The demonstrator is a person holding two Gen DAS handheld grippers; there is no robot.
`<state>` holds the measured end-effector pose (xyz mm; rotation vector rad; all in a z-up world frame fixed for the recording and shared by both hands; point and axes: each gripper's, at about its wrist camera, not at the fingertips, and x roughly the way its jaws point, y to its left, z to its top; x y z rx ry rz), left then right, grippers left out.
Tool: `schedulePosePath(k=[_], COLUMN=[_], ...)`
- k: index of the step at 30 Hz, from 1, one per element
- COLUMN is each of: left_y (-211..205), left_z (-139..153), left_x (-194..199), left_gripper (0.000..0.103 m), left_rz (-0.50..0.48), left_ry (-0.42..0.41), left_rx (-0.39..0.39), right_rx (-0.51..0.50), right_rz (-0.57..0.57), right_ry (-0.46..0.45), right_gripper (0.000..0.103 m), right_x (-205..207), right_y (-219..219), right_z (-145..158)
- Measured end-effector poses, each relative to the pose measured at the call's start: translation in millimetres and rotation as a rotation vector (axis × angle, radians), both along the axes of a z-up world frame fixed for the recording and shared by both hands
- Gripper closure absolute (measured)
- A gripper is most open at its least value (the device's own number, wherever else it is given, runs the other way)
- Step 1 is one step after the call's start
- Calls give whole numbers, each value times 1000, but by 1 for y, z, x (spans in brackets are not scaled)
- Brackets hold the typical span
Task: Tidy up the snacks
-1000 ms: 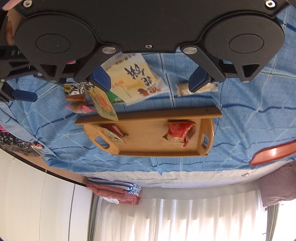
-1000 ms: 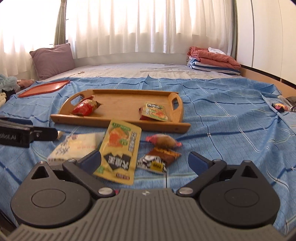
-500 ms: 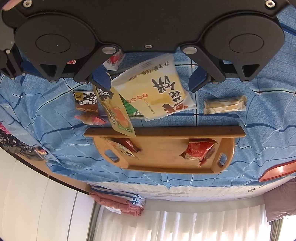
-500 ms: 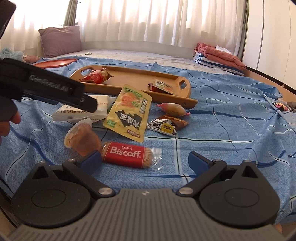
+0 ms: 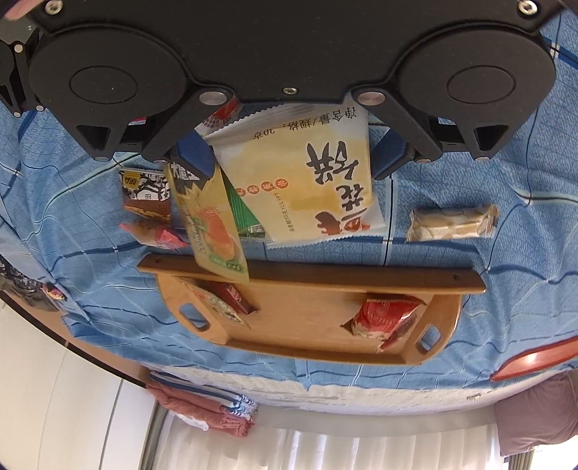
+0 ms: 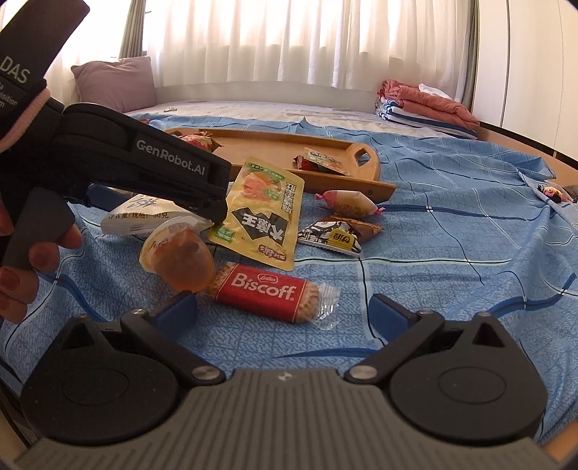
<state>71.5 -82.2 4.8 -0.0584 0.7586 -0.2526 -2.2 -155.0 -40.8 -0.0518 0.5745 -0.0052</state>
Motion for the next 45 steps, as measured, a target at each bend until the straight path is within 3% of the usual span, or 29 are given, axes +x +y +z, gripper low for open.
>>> schedulePosePath(k=[6,8,15,24,29,33,40,43,45], left_y=[-1,-2,-6,4,14,20,30,34,36], left_z=[-3,-3,3,12,18,22,27,29,29], left_x=[2,2,-2,-7,-7,-7,-6,-7,-7], left_gripper=[11,18,27,33,33,33,33,33,33], left_rz=[9,6,12,20,36,48,62,65,67], left_ry=[7,10,-4,-16,-30,-45,-61,-66,-70], left_rx=[-4,-6,19,35,36,39,35,33,34], right_rx=[-1,-4,-5,51,56,88,106,93,69], right_rz=[6,6,4,-18,1,2,22,29,33], right_ry=[5,-2,-11,2,-9,2,7,18,28], right_gripper=[0,0,0,0,16,20,35,35,23], right_x=[3,2,0,4,5,4,2,1,2], right_y=[0,1,1,-2,3,1,-1,1,2], right_z=[-2,-3,-4,3,6,10,18,18,16])
